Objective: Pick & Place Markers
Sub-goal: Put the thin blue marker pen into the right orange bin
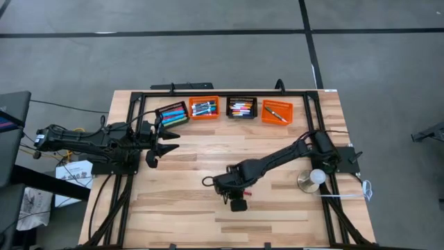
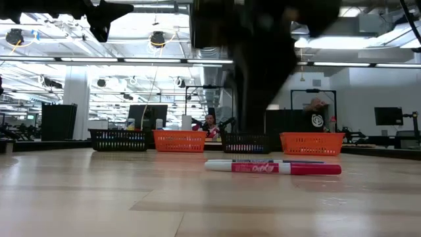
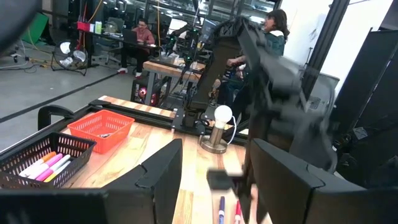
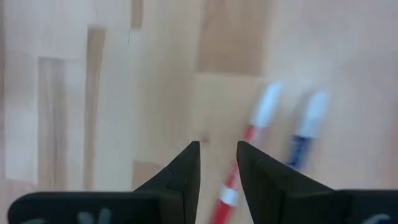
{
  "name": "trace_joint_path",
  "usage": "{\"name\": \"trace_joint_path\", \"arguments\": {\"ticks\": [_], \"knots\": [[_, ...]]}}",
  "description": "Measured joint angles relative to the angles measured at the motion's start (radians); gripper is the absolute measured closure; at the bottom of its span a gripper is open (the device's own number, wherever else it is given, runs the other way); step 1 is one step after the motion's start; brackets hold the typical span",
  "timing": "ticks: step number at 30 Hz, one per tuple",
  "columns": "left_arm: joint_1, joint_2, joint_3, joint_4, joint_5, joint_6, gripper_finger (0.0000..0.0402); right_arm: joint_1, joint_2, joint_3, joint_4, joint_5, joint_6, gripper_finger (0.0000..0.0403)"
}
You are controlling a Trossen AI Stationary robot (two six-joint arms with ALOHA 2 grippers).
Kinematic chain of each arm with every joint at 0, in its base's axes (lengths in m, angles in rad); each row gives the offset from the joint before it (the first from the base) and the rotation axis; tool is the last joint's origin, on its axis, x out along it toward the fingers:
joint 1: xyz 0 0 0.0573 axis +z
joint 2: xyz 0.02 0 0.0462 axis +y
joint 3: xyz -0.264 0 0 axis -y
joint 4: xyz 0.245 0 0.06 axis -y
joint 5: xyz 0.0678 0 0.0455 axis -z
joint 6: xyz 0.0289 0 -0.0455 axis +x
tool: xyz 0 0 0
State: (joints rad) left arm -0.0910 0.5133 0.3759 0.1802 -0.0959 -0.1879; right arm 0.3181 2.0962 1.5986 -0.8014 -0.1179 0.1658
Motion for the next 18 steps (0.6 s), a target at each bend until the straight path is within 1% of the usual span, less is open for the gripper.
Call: {"name": "trace_joint_path", "arguments": {"ticks": [2,4,8,10,14,18], "knots": [[0.0,0.0,0.0,0.0,0.0,0.0,0.0211,-0.004,-0.023,0.021,-0.069,0.07,-0.028,0.0305],[0.0,0.0,0.0,0.0,0.0,0.0,0.0211,-0.014,-0.025,0.023,-0.092,0.108,-0.07,0.0305],[0.0,0.0,0.0,0.0,0.0,0.0,0.0211,-0.047,-0.006,0.006,-0.094,0.095,-0.12,0.0305],[0.0,0.0,0.0,0.0,0.0,0.0,0.0211,-0.069,0.013,-0.009,-0.128,0.103,-0.121,0.0305],[0.0,0.0,0.0,0.0,0.0,0.0,0.0211,-0.111,0.014,-0.005,-0.108,0.095,-0.128,0.0306],[0.0,0.0,0.0,0.0,0.0,0.0,0.0211,-0.135,0.016,-0.006,-0.111,0.085,-0.193,0.0311]]}}
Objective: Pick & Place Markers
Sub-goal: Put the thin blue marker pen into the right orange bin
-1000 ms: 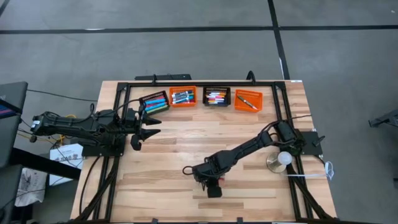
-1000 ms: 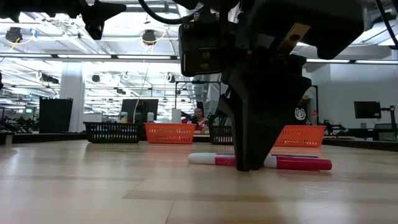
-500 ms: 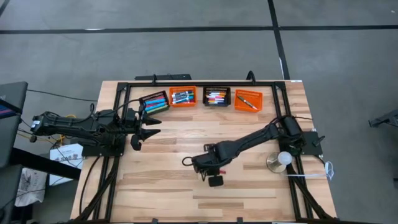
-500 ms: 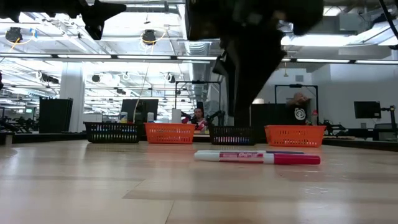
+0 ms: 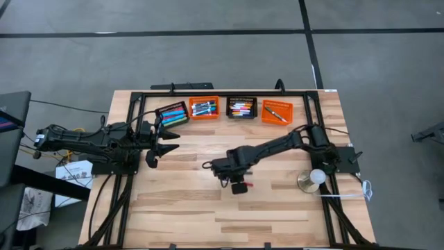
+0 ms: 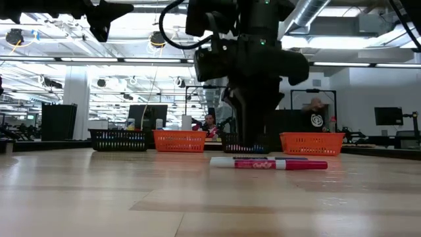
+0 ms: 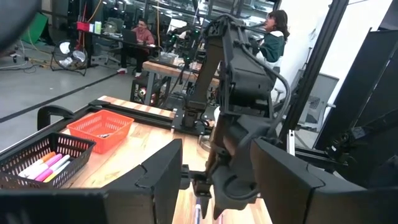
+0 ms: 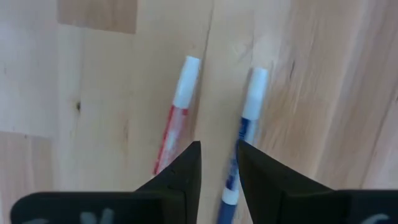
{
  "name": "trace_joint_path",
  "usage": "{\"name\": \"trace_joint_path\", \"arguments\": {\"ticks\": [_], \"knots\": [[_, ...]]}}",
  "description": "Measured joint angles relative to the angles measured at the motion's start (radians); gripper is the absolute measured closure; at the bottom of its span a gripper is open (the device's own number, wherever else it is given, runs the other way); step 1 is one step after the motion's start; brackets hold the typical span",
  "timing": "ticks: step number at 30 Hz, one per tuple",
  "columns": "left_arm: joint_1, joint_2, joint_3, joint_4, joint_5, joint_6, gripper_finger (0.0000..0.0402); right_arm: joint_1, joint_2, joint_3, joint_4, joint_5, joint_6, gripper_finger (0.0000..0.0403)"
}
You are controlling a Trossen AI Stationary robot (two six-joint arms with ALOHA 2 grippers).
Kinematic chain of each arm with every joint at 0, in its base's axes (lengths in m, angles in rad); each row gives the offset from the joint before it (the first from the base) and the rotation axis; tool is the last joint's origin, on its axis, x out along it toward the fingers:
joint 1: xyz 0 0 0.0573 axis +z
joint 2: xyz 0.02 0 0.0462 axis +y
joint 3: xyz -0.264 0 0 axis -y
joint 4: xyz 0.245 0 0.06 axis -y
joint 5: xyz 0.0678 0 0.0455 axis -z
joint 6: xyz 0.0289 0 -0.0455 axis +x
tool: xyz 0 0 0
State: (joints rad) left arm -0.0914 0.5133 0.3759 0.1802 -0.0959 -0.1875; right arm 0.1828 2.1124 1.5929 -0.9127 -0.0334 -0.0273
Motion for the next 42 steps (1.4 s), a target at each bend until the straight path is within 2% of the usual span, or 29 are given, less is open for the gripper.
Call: {"name": "trace_joint_path", "arguments": {"ticks": [12,15,19,21,25,30,38,42], "knots": [[0.0,0.0,0.0,0.0,0.0,0.0,0.0211,-0.111,-0.001,0.0,-0.04,-0.088,-0.113,0.0312],[0.0,0.0,0.0,0.0,0.0,0.0,0.0211,-0.148,-0.007,0.003,-0.048,-0.172,-0.134,0.0312],[0.0,0.0,0.0,0.0,0.0,0.0,0.0211,-0.189,-0.023,0.05,-0.147,-0.288,-0.191,0.0312],[0.0,0.0,0.0,0.0,0.0,0.0,0.0211,-0.206,-0.053,0.068,-0.164,-0.316,-0.225,0.0312],[0.0,0.0,0.0,0.0,0.0,0.0,0.0211,-0.235,-0.089,0.079,-0.12,-0.217,-0.223,0.0312],[0.0,0.0,0.0,0.0,0.0,0.0,0.0211,-0.263,-0.05,0.071,-0.114,-0.094,-0.223,0.0312],[0.0,0.0,0.0,0.0,0.0,-0.002,0.0211,-0.284,0.006,0.067,-0.102,-0.091,-0.274,0.0312],[0.0,0.0,0.0,0.0,0.0,-0.002,0.0211,-0.282,0.004,0.046,-0.058,-0.031,-0.305,0.0312]]}}
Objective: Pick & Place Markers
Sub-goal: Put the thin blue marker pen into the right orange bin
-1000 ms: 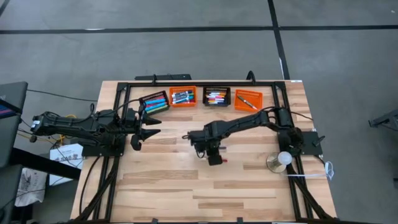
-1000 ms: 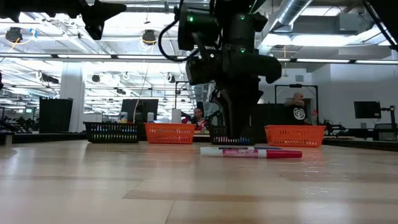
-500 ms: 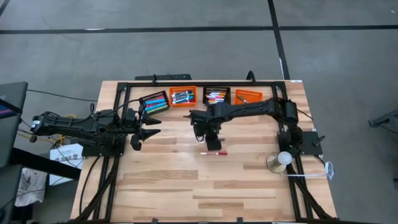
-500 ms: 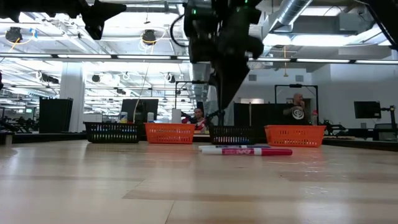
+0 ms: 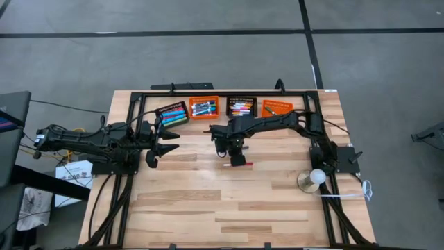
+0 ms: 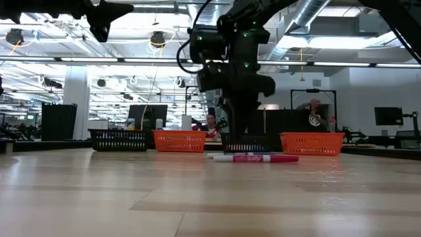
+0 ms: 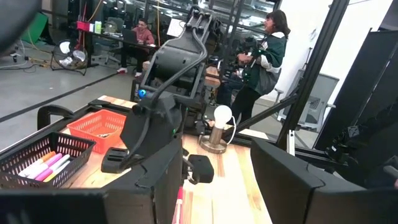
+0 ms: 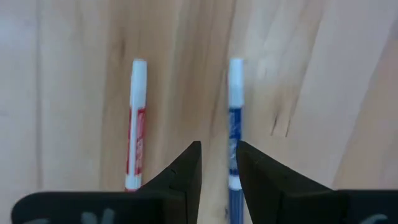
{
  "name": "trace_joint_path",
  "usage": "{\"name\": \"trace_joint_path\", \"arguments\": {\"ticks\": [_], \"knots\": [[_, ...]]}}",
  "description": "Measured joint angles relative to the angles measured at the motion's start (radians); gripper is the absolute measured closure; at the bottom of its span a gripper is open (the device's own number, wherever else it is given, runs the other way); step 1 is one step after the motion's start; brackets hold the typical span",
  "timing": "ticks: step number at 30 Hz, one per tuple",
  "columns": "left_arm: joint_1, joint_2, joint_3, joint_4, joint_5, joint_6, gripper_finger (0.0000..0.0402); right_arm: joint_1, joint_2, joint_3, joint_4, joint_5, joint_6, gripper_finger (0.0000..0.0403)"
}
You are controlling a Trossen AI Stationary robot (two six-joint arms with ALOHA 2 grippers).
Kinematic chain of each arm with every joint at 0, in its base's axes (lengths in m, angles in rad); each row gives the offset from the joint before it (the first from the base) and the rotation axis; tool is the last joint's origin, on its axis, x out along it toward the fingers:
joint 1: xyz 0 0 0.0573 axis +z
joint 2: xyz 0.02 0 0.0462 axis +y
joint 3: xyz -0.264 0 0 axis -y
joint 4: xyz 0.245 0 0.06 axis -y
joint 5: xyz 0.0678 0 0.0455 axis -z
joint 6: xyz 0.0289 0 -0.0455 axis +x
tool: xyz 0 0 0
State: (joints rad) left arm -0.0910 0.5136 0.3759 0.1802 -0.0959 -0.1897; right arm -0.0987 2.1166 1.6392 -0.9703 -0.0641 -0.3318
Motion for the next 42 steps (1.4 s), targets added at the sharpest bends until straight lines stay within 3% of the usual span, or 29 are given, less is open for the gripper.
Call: {"name": "trace_joint_path", "arguments": {"ticks": [4,8,25,35,42], "knots": [[0.0,0.0,0.0,0.0,0.0,0.0,0.0211,-0.014,0.0,-0.041,0.04,0.014,-0.035,0.0312],[0.0,0.0,0.0,0.0,0.0,0.002,0.0211,-0.035,0.001,-0.081,0.104,0.094,-0.038,0.0312],[0.0,0.0,0.0,0.0,0.0,0.002,0.0211,-0.117,-0.007,-0.201,0.23,0.053,-0.085,0.0315],[0.0,0.0,0.0,0.0,-0.001,-0.001,0.0211,-0.116,-0.005,-0.202,0.242,0.058,-0.026,0.0385],[0.0,0.0,0.0,0.0,-0.001,-0.002,0.0211,-0.116,-0.003,-0.203,0.246,0.063,0.042,0.0362]]}}
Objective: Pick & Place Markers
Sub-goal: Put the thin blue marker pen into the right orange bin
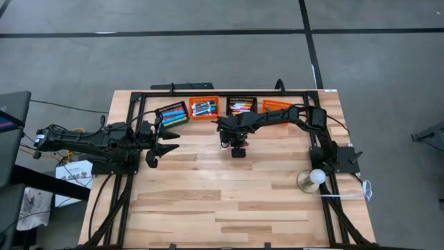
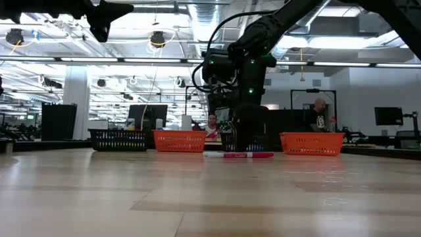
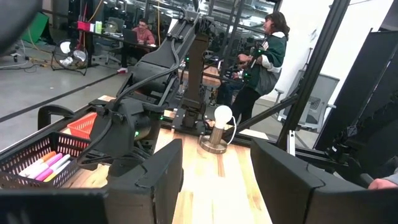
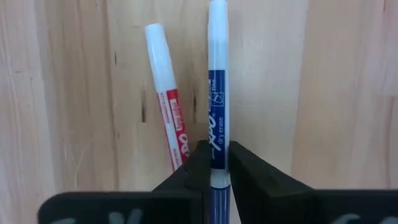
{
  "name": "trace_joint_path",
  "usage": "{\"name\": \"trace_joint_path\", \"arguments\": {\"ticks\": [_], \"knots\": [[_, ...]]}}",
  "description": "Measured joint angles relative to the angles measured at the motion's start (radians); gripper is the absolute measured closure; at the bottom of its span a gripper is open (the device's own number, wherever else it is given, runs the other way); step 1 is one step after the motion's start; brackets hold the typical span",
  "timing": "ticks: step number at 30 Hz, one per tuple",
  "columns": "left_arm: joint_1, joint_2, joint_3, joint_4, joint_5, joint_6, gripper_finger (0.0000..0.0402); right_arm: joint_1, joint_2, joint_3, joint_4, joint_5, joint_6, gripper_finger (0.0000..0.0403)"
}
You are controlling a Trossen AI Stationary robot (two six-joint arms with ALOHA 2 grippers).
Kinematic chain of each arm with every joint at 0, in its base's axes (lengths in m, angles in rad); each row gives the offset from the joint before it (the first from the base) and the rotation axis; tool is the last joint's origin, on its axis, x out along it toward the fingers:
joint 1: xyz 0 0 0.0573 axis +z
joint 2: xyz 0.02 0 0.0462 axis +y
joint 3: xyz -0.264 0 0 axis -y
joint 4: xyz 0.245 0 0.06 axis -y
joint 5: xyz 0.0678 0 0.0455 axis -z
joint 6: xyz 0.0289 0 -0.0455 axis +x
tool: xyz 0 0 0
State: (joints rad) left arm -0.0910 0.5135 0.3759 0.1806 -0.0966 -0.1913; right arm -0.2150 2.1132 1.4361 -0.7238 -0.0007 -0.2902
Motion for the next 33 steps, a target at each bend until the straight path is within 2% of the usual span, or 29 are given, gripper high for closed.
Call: {"name": "trace_joint_path", "arguments": {"ticks": [7,15,23,28,33], "knots": [[0.0,0.0,0.0,0.0,0.0,0.0,0.0211,0.0,0.0,0.0,-0.001,-0.001,0.003,0.0386],[0.0,0.0,0.0,0.0,0.0,0.0,0.0211,-0.001,-0.003,0.012,-0.012,-0.001,0.051,0.0368],[0.0,0.0,0.0,0.0,0.0,0.0,0.0211,-0.002,0.008,0.077,-0.062,-0.009,0.055,0.0384],[0.0,0.0,0.0,0.0,0.0,0.0,0.0211,-0.004,0.007,0.128,-0.131,-0.009,0.057,0.0369],[0.0,0.0,0.0,0.0,0.0,0.0,0.0211,-0.005,0.006,0.202,-0.254,-0.02,0.054,0.0378]]}}
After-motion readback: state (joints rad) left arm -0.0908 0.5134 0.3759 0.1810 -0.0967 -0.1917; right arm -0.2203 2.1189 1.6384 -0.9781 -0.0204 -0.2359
